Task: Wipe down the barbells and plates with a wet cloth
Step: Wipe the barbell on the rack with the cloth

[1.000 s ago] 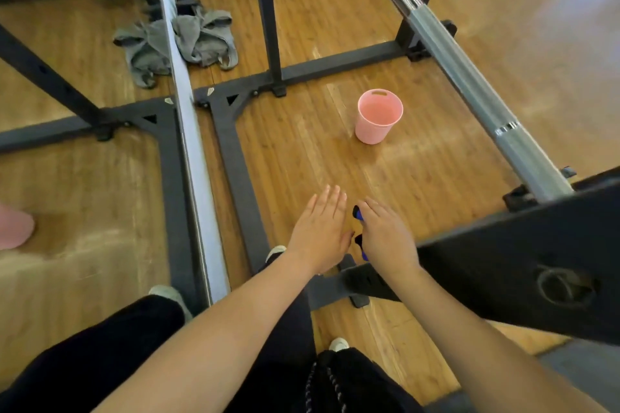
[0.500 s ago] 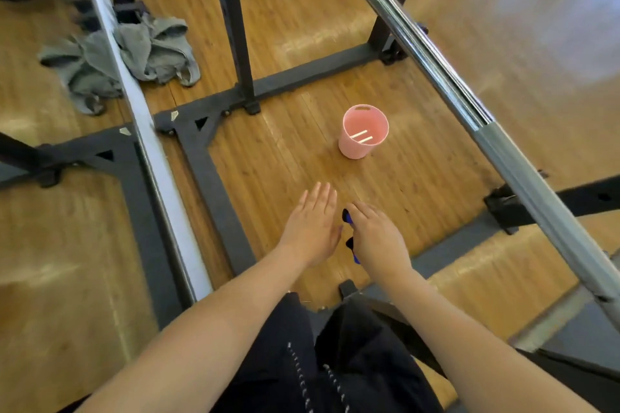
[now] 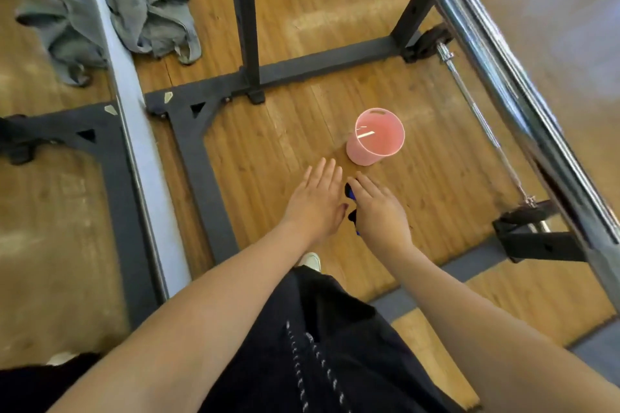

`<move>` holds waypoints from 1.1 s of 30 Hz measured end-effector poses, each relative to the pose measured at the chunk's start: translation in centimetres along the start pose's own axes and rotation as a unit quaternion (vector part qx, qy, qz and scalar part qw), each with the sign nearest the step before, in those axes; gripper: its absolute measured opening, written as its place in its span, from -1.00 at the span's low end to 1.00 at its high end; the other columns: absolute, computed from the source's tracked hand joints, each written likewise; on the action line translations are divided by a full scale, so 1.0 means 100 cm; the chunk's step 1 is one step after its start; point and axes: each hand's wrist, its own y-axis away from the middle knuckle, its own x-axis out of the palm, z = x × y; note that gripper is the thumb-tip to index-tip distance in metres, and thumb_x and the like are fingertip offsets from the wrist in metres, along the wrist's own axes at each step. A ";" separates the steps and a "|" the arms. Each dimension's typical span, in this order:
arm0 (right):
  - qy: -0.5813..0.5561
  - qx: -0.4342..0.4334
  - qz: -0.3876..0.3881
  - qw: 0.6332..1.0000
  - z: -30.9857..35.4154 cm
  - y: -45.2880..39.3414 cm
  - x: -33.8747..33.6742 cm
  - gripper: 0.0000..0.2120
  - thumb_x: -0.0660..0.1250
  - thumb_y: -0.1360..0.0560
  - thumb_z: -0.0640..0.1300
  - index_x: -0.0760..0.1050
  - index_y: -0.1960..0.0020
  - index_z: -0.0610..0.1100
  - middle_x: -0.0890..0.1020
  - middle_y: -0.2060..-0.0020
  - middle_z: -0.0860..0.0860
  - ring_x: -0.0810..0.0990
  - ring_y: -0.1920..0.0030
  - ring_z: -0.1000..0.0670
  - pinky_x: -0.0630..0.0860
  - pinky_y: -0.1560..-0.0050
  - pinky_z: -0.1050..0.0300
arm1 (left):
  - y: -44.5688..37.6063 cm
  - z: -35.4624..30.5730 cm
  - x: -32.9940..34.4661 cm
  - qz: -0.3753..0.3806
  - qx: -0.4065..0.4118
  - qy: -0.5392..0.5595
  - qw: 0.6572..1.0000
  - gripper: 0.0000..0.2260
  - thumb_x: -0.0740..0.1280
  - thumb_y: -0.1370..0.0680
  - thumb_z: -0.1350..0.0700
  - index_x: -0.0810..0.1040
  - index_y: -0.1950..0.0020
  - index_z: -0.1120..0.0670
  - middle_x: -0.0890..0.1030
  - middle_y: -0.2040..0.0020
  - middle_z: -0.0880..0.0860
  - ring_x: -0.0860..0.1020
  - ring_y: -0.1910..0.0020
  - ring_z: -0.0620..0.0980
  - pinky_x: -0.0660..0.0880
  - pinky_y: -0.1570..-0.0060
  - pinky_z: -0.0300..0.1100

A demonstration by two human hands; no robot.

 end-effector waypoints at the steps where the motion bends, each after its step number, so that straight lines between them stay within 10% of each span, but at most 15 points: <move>1: 0.000 0.000 -0.007 1.000 -0.007 -0.009 0.007 -0.44 0.49 -0.26 -0.39 0.50 -0.25 -0.30 0.55 -0.22 -0.21 0.53 -0.23 -0.22 0.46 -0.18 -0.09 | -0.012 0.002 0.008 0.000 -0.006 0.003 1.000 -0.41 -0.09 -0.66 -0.10 -0.17 -0.54 0.21 -0.14 -0.56 0.17 -0.19 -0.53 0.12 -0.16 -0.47 0.00; 5: 0.007 0.020 -0.004 1.000 -0.035 -0.033 0.032 -0.48 0.42 -0.35 -0.38 0.47 -0.30 -0.29 0.52 -0.27 -0.19 0.45 -0.32 -0.21 0.37 -0.30 -0.07 | -0.048 0.007 0.037 -0.009 0.000 0.019 1.000 -0.41 -0.06 -0.65 -0.11 -0.13 -0.55 0.21 -0.09 -0.56 0.18 -0.15 -0.53 0.12 -0.14 -0.48 0.00; 10: 0.001 0.042 0.001 0.999 -0.050 -0.057 0.062 -0.61 0.47 -0.18 -0.45 0.51 0.04 -0.24 0.59 0.09 -0.08 0.57 -0.02 -0.18 0.47 0.07 0.03 | -0.079 0.016 0.064 0.001 0.004 0.051 0.999 -0.40 -0.05 -0.65 -0.11 -0.17 -0.54 0.21 -0.13 -0.56 0.17 -0.17 -0.53 0.11 -0.17 -0.48 0.00; 27: 0.056 0.125 0.008 0.991 -0.131 -0.181 0.226 -0.60 0.37 -0.38 -0.35 0.48 -0.20 -0.19 0.54 -0.15 -0.01 0.44 -0.22 -0.09 0.34 -0.16 0.12 | -0.235 0.076 0.202 -0.040 0.080 0.026 0.996 -0.40 -0.08 -0.65 -0.11 -0.20 -0.53 0.24 -0.16 -0.55 0.20 -0.19 -0.53 0.13 -0.17 -0.47 0.01; 33: 0.047 0.129 -0.103 0.985 -0.210 -0.217 0.291 -0.63 0.44 -0.18 -0.47 0.50 0.07 -0.22 0.57 0.15 -0.02 0.53 0.10 -0.12 0.29 0.20 0.14 | -0.321 0.051 0.260 -0.049 0.124 0.003 0.991 -0.39 -0.08 -0.65 -0.10 -0.24 -0.52 0.24 -0.19 -0.54 0.21 -0.23 -0.52 0.14 -0.22 -0.46 0.01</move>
